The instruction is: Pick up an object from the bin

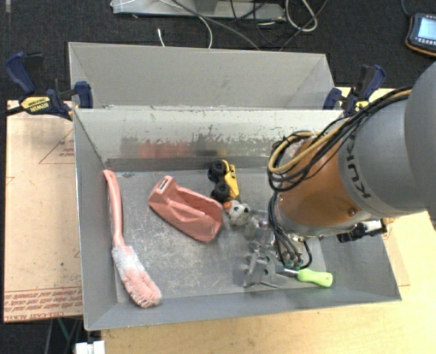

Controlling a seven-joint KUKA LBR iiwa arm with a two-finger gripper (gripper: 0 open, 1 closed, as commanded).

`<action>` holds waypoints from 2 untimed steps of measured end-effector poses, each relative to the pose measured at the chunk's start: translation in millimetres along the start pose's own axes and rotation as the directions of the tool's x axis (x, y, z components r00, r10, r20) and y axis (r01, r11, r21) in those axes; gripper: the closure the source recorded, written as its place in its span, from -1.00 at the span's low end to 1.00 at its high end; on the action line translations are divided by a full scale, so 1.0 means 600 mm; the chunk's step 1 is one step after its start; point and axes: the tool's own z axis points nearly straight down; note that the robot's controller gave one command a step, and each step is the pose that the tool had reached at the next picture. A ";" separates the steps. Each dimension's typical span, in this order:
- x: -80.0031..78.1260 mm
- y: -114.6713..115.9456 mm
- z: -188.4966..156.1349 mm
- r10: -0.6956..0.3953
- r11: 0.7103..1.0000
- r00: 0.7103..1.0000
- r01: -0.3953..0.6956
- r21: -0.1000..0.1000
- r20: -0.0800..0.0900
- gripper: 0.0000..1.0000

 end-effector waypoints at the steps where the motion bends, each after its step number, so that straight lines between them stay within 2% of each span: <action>1: -0.007 -0.100 0.000 -0.383 0.924 0.924 0.383 -0.007 -0.018 1.00; 2: -0.007 -0.100 0.000 -0.383 0.924 0.924 0.383 -0.007 -0.018 1.00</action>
Offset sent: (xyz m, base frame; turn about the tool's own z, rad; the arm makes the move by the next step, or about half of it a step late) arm 0.0000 0.0000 0.0000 0.0000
